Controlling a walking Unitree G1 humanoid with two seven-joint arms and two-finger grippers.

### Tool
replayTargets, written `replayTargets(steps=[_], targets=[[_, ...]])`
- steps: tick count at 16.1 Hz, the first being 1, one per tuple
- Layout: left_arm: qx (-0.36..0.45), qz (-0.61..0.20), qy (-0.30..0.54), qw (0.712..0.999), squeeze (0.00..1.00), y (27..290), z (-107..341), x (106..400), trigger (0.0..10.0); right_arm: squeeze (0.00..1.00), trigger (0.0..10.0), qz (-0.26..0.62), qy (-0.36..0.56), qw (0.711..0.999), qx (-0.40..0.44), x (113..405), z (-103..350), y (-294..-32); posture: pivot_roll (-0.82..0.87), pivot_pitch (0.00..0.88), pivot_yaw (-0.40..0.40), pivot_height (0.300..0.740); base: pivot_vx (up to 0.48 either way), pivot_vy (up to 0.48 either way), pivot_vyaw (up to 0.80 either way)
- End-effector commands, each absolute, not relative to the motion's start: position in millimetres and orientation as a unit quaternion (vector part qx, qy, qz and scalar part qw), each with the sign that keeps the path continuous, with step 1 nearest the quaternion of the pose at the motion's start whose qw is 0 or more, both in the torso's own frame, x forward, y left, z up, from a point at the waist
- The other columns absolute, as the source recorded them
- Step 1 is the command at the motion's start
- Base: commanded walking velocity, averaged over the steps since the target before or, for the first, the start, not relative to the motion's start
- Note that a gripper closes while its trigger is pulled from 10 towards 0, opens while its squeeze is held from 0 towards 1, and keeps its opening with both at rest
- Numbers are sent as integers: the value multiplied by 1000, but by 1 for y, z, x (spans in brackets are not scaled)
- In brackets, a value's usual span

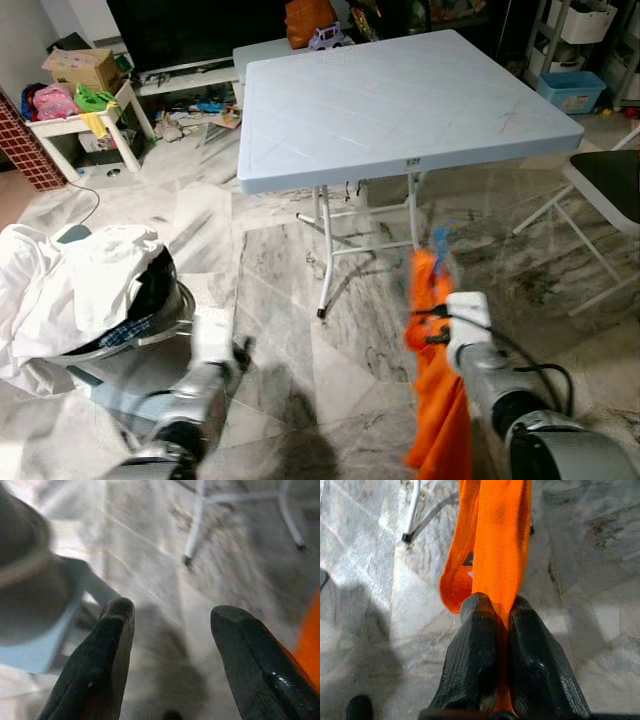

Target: Hang hanger

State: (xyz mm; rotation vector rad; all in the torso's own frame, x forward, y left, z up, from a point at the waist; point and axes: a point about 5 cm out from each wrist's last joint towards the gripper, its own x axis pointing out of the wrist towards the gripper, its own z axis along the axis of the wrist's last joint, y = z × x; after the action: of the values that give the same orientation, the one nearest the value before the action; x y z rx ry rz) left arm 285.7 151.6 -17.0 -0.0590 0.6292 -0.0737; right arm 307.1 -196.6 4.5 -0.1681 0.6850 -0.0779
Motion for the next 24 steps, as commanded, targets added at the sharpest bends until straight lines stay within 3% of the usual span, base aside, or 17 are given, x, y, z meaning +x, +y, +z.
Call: replayTargets(steps=[1,6,12,19,24], targets=[[-3,-53,355,933,0,155,-25,279,10000,0,10000,-34,335,937,-92,304,1,-199,-92,0,95,740,0,0,0],[-83,-26,383,920,0,163,-29,275,10000,0,10000,-50,382,921,-48,275,-24,-206,-83,0,102,740,0,0,0],[-90,-31,382,919,0,160,-27,277,10000,0,10000,-16,376,922,-90,278,-22,-200,-88,0,92,740,0,0,0],[-113,-12,343,932,0,165,-22,280,10000,0,10000,-22,361,929,-79,288,-13,-202,-62,0,62,740,0,0,0],[-128,-43,339,931,0,157,-24,278,10000,0,10000,-15,350,934,-75,293,-9,-197,-96,0,83,740,142,0,-800]])
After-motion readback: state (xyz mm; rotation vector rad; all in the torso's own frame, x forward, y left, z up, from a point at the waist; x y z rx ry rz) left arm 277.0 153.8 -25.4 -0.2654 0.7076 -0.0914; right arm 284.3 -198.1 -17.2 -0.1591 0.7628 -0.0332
